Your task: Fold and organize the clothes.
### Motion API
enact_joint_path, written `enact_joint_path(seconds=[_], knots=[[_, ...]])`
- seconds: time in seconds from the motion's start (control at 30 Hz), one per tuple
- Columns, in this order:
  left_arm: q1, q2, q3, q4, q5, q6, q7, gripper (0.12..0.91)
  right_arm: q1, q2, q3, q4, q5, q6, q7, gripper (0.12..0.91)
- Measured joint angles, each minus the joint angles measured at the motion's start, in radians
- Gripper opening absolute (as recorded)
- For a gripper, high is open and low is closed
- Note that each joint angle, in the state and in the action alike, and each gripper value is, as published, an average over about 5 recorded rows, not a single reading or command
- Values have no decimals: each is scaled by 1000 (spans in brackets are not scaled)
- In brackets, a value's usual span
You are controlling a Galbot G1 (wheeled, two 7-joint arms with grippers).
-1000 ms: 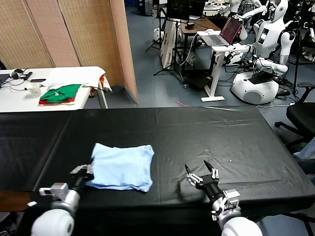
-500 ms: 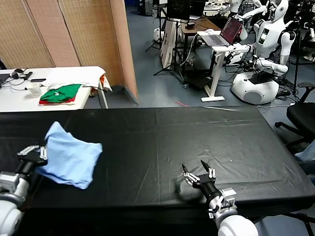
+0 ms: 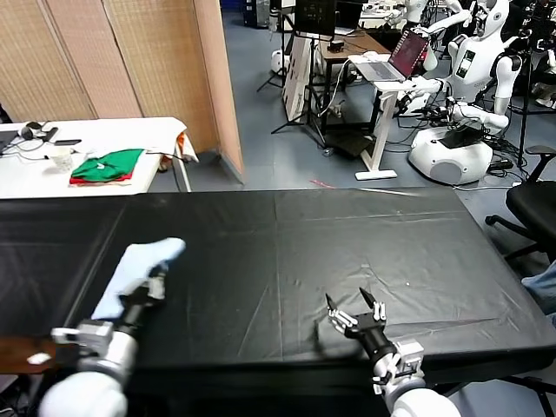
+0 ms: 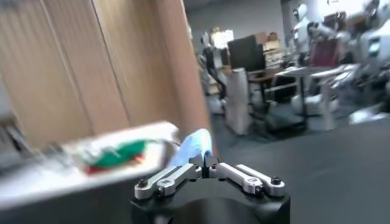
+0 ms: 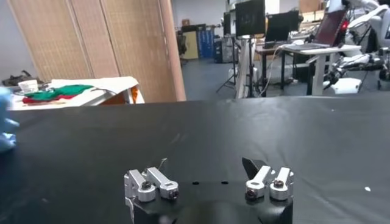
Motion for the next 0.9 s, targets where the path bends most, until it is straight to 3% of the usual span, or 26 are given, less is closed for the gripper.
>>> enact_joint_path(seconds=[0.17, 0.33, 0.43, 0.7, 0.8, 0.9], knots=[[-53, -128, 162, 63, 57, -7, 4, 160, 10, 2, -12, 6, 33, -14, 1, 907], [-78, -211, 245, 117, 103, -20, 23, 182, 23, -3, -23, 22, 163, -78, 16, 907], [-82, -230, 266, 133, 123, -34, 43, 310, 35, -8, -35, 23, 248, -123, 32, 907], [-86, -206, 248, 120, 121, -113, 111, 795, 109, -12, -106, -13, 425, -197, 73, 907], [-85, -188, 227, 111, 121, -129, 114, 883, 155, -7, -148, -35, 439, -207, 88, 907], [-77, -177, 207, 105, 125, -141, 113, 904, 204, 3, -197, -62, 438, -211, 103, 907]])
